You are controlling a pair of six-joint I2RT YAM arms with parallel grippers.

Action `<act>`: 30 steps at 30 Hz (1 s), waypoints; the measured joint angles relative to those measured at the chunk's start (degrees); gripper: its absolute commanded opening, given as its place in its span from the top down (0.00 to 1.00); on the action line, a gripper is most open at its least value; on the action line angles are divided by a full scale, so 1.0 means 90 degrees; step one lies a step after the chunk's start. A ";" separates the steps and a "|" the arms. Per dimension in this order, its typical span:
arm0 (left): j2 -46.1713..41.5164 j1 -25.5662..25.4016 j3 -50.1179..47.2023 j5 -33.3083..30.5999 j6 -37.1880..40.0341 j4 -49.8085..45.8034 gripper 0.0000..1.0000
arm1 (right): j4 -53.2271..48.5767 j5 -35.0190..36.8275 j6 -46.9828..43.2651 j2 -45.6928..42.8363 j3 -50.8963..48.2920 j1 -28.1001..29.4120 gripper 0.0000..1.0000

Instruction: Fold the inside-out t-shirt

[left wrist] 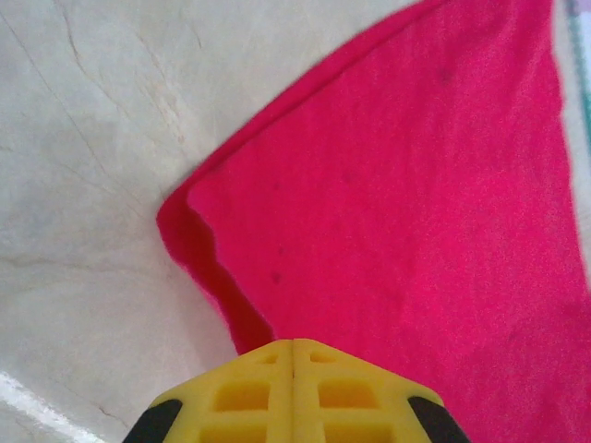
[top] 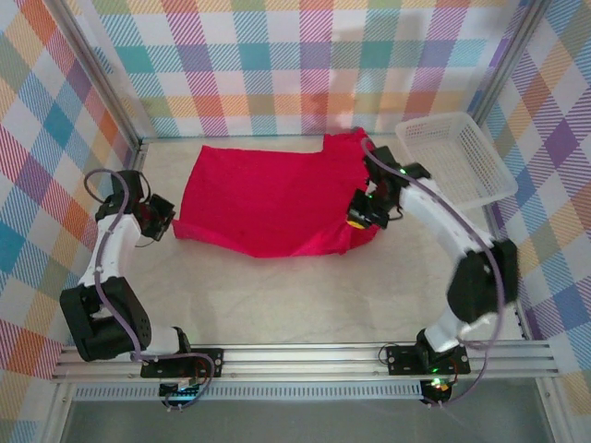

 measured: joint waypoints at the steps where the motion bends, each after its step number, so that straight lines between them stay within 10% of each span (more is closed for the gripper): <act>1: 0.0100 -0.0039 0.0000 -0.0015 0.0015 0.0000 1.00 | -0.0029 -0.0044 -0.0017 0.0580 0.0476 -0.0032 0.96; 3: 0.0260 -0.0073 0.0000 -0.0032 0.0022 0.0007 1.00 | -0.0182 -0.0121 -0.0109 0.1734 0.1734 -0.0102 0.89; 6: 0.0447 -0.0129 0.0000 -0.0073 0.0024 0.0007 1.00 | -0.0440 -0.0165 -0.0347 0.3373 0.3946 -0.0153 0.48; 9: 0.0532 -0.0160 0.0000 -0.0083 0.0068 0.0005 1.00 | -0.0653 0.0029 -0.0607 0.3866 0.4524 -0.0148 0.43; 17: 0.0663 -0.0233 -0.0005 -0.0058 0.0070 0.0109 1.00 | 0.0036 0.0070 -0.0644 0.1872 0.1171 0.0066 0.45; 30: 0.0806 -0.0437 -0.0092 -0.0046 0.0075 0.0214 1.00 | 0.0442 0.0151 -0.0500 0.3089 0.2344 0.0058 0.38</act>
